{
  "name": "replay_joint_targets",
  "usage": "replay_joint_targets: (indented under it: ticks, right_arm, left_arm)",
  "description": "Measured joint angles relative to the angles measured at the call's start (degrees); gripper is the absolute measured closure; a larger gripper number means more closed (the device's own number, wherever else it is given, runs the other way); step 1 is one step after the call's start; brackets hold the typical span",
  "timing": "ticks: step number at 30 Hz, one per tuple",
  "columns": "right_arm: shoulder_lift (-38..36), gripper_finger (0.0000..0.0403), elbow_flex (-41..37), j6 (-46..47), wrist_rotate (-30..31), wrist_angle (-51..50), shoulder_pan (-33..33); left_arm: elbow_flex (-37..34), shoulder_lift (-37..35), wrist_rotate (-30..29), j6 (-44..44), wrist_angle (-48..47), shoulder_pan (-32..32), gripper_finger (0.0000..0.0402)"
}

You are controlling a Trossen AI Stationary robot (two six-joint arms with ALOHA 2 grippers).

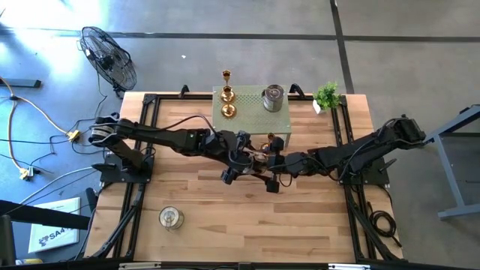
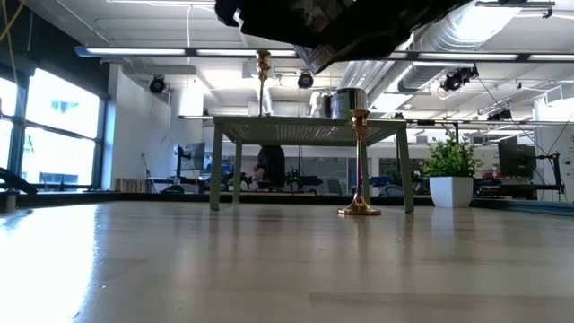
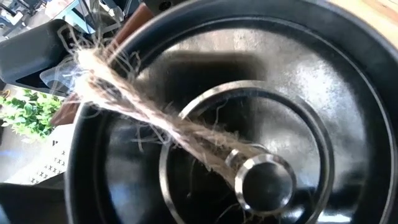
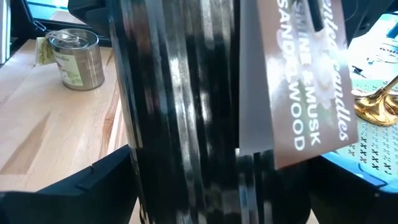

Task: Pick & Place candle stick holders
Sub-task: Put the top silver scented candle on the shelf aligned with the other silver scented candle

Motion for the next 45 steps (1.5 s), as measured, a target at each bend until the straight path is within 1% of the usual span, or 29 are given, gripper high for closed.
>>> replay_joint_targets:
  ticks: [8,11,13,16,19,21,23,27,30,34,37,40,42,45]
  right_arm:
    - [0.0,0.0043,0.04,-0.66,0.01,-0.93,0.0]
    - [0.0,0.0043,0.07,-0.7,-0.55,-1.28,-0.04]
    - [0.0,0.0044,0.04,-0.15,0.17,-1.53,-0.02]
    - [0.0,0.0044,0.04,-0.11,0.35,-1.6,-0.04]
    - [0.02,0.0044,0.04,-0.13,-0.49,-1.68,0.05]
    - [0.09,0.0044,-0.02,-0.15,-0.55,-2.44,0.09]
    - [0.11,0.0044,-0.02,-0.28,-0.14,-2.61,0.07]
    - [-0.02,0.0044,0.0,-0.53,2.71,-2.02,0.04]
    - [-0.05,0.0044,0.17,-1.78,3.81,-1.82,0.18]
    - [-0.57,0.0045,0.35,-4.86,8.02,-0.91,1.82]
    - [-1.3,0.0047,0.37,-7.41,12.93,0.26,3.72]
    - [-2.6,0.0047,-0.32,-8.9,19.73,-3.94,5.62]
    - [-2.85,0.0047,-0.48,-8.69,20.62,-4.64,6.47]
    - [-4.33,0.0047,-0.04,-6.51,22.15,-5.82,6.78]
  left_arm:
    - [-0.02,0.04,-0.53,0.51,0.02,0.0,0.0012]
    - [-0.09,0.04,-3.62,-2.26,0.13,-0.1,0.0011]
    - [-0.09,0.04,-5.18,-3.4,-0.24,-0.15,0.001]
    - [-0.09,0.04,-4.5,-2.36,-0.28,-0.03,0.0009]
    - [-0.07,0.03,-0.14,3.08,-0.2,-0.72,0.0009]
    - [-0.04,0.02,0.19,5.27,0.47,-1.23,0.0009]
    - [-0.04,-0.54,-3.24,6.13,1.08,-2.2,0.0009]
    - [-0.06,-2.28,-14.11,9.54,1.56,-5.08,0.0009]
    - [-0.13,-3.29,-18.95,10.03,1.97,-7.29,0.0009]
    - [-0.2,-5.69,-23.21,9.81,1.74,-10.04,0.0008]
    - [-0.17,-7.25,-25.43,9.16,0.67,-11.63,0.0008]
    - [-0.03,-9.58,-27.64,8.21,-0.08,-13.25,0.001]
    - [0.54,-10.8,-28.2,8.39,1.61,-14.36,0.001]
    - [0.2,-11.15,-28.58,8.39,0.88,-14.38,0.001]
